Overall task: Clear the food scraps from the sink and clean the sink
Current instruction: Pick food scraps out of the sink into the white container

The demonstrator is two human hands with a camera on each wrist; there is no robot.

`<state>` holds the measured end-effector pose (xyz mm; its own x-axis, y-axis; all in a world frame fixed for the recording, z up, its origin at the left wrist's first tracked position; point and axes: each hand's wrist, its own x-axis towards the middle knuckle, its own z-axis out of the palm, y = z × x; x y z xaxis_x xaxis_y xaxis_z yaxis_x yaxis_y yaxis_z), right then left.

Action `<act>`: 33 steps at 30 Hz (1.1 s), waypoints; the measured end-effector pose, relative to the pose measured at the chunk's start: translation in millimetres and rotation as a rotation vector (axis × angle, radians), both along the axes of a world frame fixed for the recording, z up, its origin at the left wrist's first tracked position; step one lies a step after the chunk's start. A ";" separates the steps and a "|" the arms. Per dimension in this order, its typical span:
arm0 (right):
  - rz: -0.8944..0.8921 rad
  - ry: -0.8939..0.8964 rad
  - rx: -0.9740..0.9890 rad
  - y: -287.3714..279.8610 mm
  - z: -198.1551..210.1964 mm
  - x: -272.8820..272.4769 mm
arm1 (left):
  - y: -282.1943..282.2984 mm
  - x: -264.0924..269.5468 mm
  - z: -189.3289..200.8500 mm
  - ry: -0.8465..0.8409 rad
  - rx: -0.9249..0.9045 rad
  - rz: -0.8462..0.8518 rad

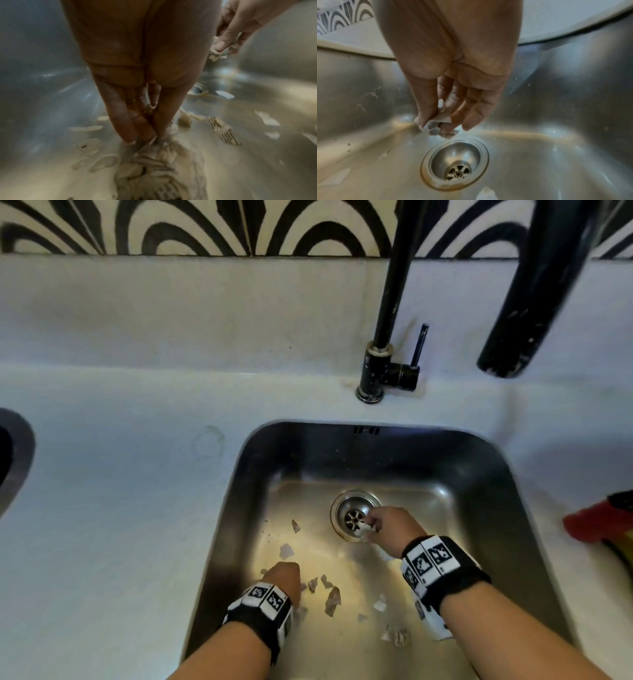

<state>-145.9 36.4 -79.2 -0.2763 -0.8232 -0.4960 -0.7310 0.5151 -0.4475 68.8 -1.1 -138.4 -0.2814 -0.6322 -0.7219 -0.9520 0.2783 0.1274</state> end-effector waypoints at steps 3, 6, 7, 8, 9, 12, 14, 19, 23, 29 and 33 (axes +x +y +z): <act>-0.019 -0.008 -0.032 8.7 14.6 -3.5 | -5.7 -6.0 0.3 0.052 -0.025 0.024; -0.050 0.012 -0.074 19.3 25.7 -9.5 | -9.0 -14.8 2.2 0.227 -0.098 0.028; -0.059 0.022 -0.080 23.3 28.6 -11.1 | -8.2 -17.6 0.7 0.279 -0.102 0.023; -0.069 0.024 -0.079 27.0 31.8 -11.7 | -4.7 -20.5 -0.1 0.302 -0.084 0.009; -0.082 0.019 -0.078 30.0 34.0 -12.0 | -0.1 -22.4 -1.7 0.311 -0.064 -0.009; -0.120 -0.001 -0.076 38.5 37.7 -10.5 | 17.5 -26.1 -5.9 0.241 -0.040 -0.138; -0.138 -0.002 -0.075 42.7 38.4 -8.4 | 25.2 -28.3 -7.6 0.180 -0.037 -0.276; -0.184 -0.029 -0.060 50.5 43.0 -5.1 | 32.4 -36.4 -12.4 0.177 -0.046 -0.454; -0.190 0.001 -0.090 58.7 50.7 -2.6 | 29.8 -38.1 -14.4 0.175 -0.065 -0.538; -0.184 0.063 -0.112 74.7 72.2 -1.5 | 23.1 -48.7 6.7 0.152 0.003 -0.529; -0.188 0.071 -0.191 95.0 105.1 -4.0 | 19.8 -69.3 59.0 0.318 -0.024 -0.407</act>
